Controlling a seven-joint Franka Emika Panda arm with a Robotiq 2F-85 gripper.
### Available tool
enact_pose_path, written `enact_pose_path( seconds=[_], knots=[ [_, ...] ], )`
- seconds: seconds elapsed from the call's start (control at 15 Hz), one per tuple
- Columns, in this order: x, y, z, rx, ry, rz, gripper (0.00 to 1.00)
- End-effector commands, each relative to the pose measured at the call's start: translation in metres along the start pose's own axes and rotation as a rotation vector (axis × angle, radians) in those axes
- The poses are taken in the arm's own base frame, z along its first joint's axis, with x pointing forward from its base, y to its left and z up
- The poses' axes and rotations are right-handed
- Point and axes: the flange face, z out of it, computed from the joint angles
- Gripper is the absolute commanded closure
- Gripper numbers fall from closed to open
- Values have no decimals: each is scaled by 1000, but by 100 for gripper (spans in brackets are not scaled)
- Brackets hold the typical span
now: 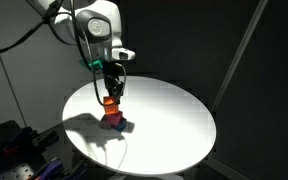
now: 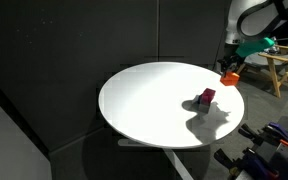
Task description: Put the orange block on the pink block
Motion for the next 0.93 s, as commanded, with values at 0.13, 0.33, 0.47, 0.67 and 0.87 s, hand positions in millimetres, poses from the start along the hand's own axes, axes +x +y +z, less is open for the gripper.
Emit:
enact_pose_path(
  seconds=[0.13,0.33,0.47,0.67,0.87],
  knots=[
    [-2,-7,-2,0,2,-16,43],
    [-3,-7,-1,0,0,-16,43],
    [-3,-7,-1,0,0,-16,43],
    [-3,-7,-1,0,0,-16,43],
    [-3,-7,-3,5,1,-22,68]
  ],
)
